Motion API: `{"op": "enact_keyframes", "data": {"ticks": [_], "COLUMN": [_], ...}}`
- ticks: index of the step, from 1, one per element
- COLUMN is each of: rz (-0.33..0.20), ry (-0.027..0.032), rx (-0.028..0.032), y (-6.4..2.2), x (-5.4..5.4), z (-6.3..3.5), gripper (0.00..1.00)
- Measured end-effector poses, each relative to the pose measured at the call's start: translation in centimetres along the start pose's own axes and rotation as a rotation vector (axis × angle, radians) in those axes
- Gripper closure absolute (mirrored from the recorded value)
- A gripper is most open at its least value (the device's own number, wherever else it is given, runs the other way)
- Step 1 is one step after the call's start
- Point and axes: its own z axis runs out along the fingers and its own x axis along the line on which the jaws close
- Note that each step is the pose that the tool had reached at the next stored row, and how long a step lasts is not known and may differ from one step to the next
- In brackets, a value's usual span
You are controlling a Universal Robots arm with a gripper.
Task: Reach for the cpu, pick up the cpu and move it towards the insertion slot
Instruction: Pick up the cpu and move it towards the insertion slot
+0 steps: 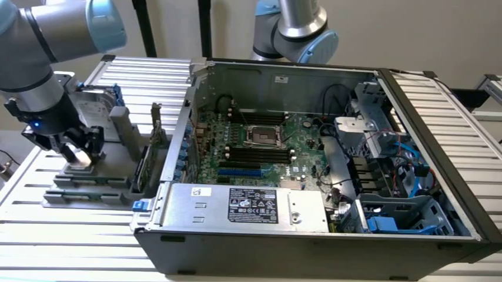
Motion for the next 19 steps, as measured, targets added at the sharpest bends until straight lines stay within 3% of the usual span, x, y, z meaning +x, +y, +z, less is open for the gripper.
{"op": "enact_keyframes", "data": {"ticks": [5, 19], "rz": [0.000, 0.000], "ry": [0.0014, 0.0050], "rx": [0.0000, -0.0001], "y": [0.07, 0.26], "x": [-0.1, -0.8], "z": [-1.06, -7.42], "gripper": [0.45, 0.45]}}
